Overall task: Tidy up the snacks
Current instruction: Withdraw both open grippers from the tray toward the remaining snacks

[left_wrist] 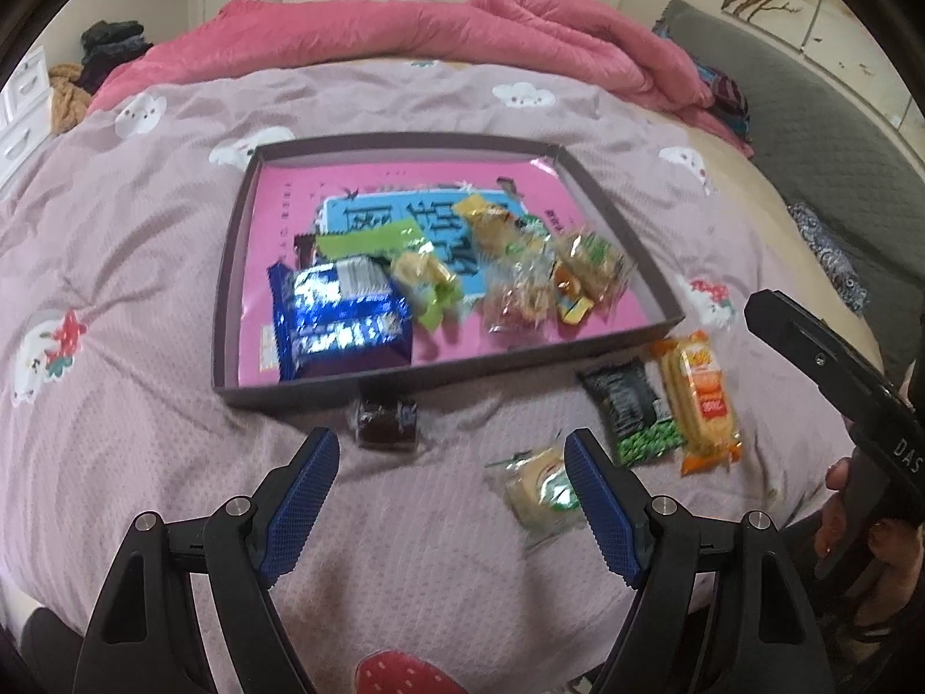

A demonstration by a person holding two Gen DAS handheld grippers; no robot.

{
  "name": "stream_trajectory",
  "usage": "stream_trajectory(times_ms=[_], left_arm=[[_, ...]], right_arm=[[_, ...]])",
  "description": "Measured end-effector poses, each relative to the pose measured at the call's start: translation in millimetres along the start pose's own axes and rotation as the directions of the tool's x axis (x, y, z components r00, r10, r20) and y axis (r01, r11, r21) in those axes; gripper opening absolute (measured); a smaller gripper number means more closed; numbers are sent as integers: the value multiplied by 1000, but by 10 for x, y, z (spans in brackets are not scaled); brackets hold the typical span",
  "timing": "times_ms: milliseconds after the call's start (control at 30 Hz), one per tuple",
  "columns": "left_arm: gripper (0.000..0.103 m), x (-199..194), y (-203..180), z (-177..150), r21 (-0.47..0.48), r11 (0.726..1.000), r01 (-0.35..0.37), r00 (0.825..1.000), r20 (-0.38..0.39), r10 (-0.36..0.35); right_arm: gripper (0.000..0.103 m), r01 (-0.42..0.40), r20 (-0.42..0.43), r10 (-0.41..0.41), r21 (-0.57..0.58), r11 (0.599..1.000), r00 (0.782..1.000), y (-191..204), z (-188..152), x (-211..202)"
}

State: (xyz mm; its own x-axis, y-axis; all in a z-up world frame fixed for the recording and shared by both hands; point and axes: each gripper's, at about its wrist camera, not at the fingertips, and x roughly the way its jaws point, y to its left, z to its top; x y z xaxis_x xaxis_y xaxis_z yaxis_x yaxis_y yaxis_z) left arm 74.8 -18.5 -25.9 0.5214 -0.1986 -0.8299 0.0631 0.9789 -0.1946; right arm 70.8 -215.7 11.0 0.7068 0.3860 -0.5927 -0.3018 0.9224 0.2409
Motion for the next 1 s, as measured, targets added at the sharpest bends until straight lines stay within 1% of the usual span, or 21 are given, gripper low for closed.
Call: stream_trajectory(times_ms=[133,367,600,767,900,1000], left_arm=[[81,12,51,-52,-4,1000,-11,1000,-11,11],[81,37,144,-115,-21,999,-34,999,-26,34],[81,84,260,-135,-61,996,-58,998,-31,56],[81,132,377,-130,-104,993,-64,998,-30,62],[81,189,423,-112,-126,990,-62,998,-31,58],[81,225,424,-106,-128,990,-60,998,-34,57]], right_arm=[[81,7,-35,-8,-35,999,999,72,-61,56],[81,7,-85,-11,-56,998,996,153,-158,135],[81,10,-146,-25,-99,995,989,257,-261,260],[81,24,-187,-50,-140,990,981,309,-340,358],[81,28,-208,-58,-146,989,976,300,-374,407],[74,22,-225,-52,-136,990,973,281,-381,445]])
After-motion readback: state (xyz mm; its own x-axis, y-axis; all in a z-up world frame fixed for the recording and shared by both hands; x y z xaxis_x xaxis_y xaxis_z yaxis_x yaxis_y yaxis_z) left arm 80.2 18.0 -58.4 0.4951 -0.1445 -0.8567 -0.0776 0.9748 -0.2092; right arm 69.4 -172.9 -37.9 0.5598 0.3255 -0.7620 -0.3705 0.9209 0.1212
